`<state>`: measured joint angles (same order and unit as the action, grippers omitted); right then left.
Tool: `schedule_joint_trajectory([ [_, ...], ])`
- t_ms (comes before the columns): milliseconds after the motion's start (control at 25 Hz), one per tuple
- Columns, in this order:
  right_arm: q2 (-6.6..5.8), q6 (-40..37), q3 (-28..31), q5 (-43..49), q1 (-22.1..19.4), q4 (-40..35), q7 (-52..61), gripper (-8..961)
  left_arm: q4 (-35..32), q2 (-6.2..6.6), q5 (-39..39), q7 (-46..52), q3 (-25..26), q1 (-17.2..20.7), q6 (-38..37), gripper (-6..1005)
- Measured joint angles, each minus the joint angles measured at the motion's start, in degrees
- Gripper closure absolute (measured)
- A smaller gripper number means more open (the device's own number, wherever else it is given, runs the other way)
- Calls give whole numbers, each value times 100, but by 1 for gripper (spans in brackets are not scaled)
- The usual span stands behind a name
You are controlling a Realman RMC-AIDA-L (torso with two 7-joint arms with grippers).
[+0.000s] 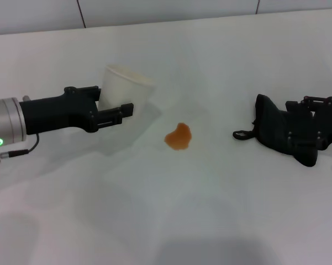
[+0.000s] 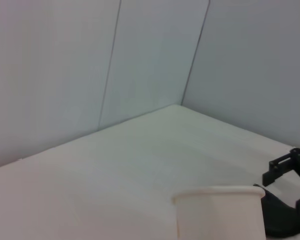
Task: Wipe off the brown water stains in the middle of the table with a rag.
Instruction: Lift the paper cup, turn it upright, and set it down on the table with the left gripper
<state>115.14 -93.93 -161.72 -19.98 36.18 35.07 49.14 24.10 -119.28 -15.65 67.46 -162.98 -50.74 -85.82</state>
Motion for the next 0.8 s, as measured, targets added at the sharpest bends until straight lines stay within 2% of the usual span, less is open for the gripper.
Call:
schedule_joint_trajectory([
  [360, 0, -3, 0, -7, -12, 2, -2, 245, -531, -1, -663, -544, 6, 474, 288, 382],
  [800, 4, -10, 0, -6, -48, 0, -2, 245, -872, 2, -968, -639, 5, 913, 269, 375],
])
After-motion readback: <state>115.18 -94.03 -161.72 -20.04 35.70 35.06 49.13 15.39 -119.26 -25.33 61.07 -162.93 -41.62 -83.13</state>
